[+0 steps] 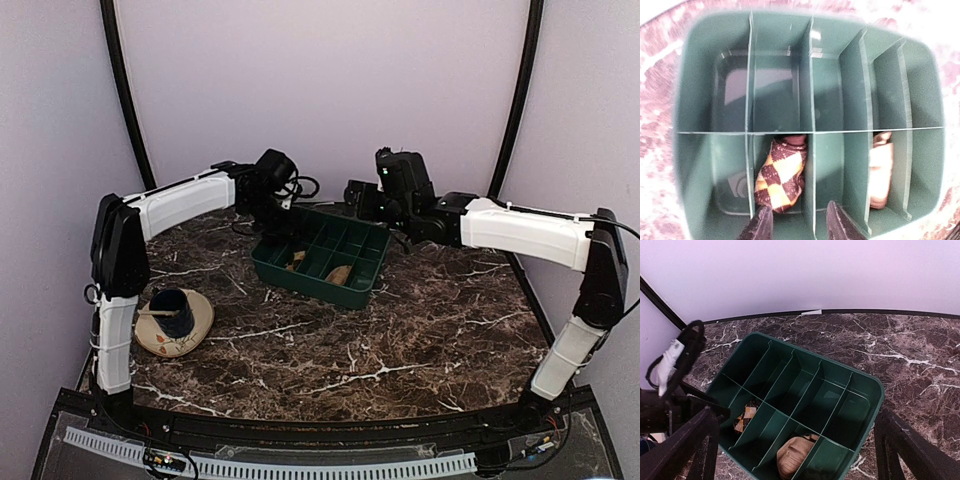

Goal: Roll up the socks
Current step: Place the sock in the storage box, then reset both arms

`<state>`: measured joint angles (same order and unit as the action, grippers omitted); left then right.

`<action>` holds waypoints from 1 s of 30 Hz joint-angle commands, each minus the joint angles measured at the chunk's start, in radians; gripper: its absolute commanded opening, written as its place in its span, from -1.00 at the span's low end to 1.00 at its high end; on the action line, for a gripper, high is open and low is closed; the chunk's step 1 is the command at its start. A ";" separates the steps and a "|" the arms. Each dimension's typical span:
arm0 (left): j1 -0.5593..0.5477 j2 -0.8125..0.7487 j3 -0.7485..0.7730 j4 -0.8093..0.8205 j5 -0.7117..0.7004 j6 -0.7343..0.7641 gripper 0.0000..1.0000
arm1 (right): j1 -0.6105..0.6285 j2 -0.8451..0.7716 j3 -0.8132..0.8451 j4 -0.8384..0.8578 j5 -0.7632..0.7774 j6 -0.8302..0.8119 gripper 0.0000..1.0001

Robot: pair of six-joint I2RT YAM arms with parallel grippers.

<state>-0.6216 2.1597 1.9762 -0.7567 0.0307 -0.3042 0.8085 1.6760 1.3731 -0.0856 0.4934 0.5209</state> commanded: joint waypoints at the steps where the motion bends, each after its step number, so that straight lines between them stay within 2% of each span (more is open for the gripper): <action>1: 0.000 -0.166 -0.013 0.029 -0.052 0.040 -0.20 | -0.013 -0.002 0.036 -0.010 0.028 -0.033 1.00; 3: 0.000 -0.244 -0.095 0.108 -0.098 0.065 -0.21 | -0.025 -0.015 0.029 -0.015 0.038 -0.039 1.00; 6: 0.000 -0.427 -0.337 0.348 -0.200 0.134 -0.18 | -0.056 -0.050 -0.010 -0.002 0.087 -0.070 1.00; 9: 0.000 -0.633 -0.630 0.655 -0.303 0.211 0.03 | -0.091 -0.091 -0.071 0.020 0.173 -0.116 1.00; 10: 0.000 -0.693 -0.710 0.750 -0.326 0.241 0.20 | -0.108 -0.125 -0.095 0.028 0.198 -0.124 1.00; 11: 0.000 -0.746 -0.795 0.839 -0.342 0.285 0.85 | -0.128 -0.145 -0.121 0.043 0.213 -0.131 1.00; 12: 0.000 -0.792 -0.867 0.954 -0.362 0.318 0.97 | -0.147 -0.167 -0.154 0.058 0.222 -0.140 1.00; 15: 0.026 -0.887 -1.009 1.113 -0.425 0.396 0.98 | -0.196 -0.236 -0.278 0.141 0.244 -0.194 1.00; 20: 0.077 -0.911 -1.100 1.162 -0.483 0.394 0.98 | -0.257 -0.323 -0.400 0.188 0.244 -0.211 1.00; 24: 0.164 -0.896 -1.140 1.164 -0.417 0.331 0.98 | -0.270 -0.348 -0.449 0.178 0.284 -0.204 1.00; 30: 0.233 -0.861 -1.215 1.209 -0.347 0.333 0.98 | -0.270 -0.346 -0.495 0.167 0.316 -0.165 1.00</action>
<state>-0.4149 1.2839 0.8078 0.3912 -0.3687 0.0406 0.5411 1.3460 0.9051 0.0528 0.7628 0.3317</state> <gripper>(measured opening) 0.991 0.999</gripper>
